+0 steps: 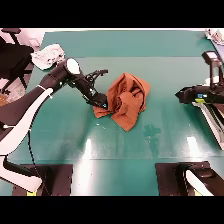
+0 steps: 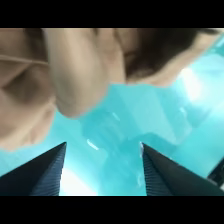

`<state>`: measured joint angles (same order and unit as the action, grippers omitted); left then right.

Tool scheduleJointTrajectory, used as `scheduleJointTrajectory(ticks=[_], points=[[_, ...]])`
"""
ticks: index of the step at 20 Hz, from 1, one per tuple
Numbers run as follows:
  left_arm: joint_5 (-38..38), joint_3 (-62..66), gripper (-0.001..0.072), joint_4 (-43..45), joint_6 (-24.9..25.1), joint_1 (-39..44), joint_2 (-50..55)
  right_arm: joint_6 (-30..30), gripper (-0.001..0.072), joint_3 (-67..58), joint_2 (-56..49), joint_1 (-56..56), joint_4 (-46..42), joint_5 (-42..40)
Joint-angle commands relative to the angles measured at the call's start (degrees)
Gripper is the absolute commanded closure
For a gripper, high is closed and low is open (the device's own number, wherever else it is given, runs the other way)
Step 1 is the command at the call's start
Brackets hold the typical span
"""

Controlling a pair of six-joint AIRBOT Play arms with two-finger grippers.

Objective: Fold the shirts.

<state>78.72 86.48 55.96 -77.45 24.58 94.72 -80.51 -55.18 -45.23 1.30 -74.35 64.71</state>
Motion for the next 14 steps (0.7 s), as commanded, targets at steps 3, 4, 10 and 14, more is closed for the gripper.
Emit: scheduleJointTrajectory(ticks=[3, 4, 10, 14], points=[[-16.28, -5.35, 0.0165, -4.79, 1.46, 0.04, 0.00, -1.60, 0.0530, 0.02, 2.60, 3.06, -0.24, 0.28], [-18.47, -5.35, 0.0166, -5.70, 1.44, 0.04, -0.02, -1.60, 0.0530, 0.02, 2.43, 3.04, -0.20, 0.33], [-24.11, 4.26, 0.0686, 3.58, -4.09, -3.26, -0.02, -2.49, 0.0530, 0.04, -3.28, -2.29, -0.24, 1.68], [-31.19, 18.78, 0.0687, 21.70, -12.28, -6.84, -0.02, -2.49, 0.0530, 0.04, -8.20, -8.33, -0.28, -0.46]])
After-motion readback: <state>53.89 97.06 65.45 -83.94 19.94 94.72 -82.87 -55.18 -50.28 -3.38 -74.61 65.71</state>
